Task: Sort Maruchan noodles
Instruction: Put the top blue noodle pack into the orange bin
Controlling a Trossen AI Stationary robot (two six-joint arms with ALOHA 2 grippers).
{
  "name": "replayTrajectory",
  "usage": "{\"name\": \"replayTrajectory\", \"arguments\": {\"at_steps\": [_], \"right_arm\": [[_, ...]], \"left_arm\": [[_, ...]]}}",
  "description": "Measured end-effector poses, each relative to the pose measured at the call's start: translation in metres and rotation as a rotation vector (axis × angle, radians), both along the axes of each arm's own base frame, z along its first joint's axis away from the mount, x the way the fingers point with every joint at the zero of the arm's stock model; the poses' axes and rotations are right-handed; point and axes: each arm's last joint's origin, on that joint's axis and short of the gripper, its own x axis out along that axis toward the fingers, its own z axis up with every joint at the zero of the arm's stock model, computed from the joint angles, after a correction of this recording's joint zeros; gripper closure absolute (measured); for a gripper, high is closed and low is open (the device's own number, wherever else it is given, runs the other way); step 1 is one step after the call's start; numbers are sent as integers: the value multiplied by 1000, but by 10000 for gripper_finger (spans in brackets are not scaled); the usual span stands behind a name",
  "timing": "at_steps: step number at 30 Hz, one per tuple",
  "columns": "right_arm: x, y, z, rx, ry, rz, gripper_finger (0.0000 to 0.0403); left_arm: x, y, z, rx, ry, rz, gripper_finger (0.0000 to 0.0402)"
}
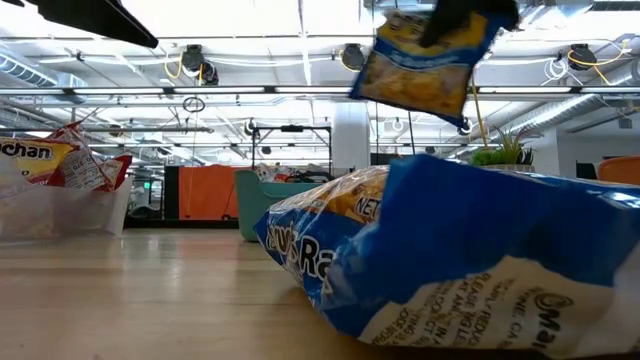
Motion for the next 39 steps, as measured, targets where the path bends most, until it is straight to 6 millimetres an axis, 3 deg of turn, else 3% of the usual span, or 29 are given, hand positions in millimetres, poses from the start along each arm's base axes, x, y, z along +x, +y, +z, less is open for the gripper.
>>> {"name": "replayTrajectory", "arguments": {"at_steps": [5,13,17,27,35,39], "right_arm": [[-39,-15,-11,119,-128,-171,289],[-85,-26,-46,271,-181,-294,289],[-99,-28,-54,366,-172,-291,289],[-129,-33,-50,343,-154,-274,289],[-160,-44,-60,341,13,-572,289],[-164,-46,-61,352,42,-631,289]], "left_arm": [[1,0,1,19,3,-8,215],[3,4,1,1,-2,20,215],[3,3,0,-16,-4,21,215],[3,3,0,-76,-27,50,215],[3,3,0,-113,-44,70,215],[3,3,0,-124,-46,74,215]]}}
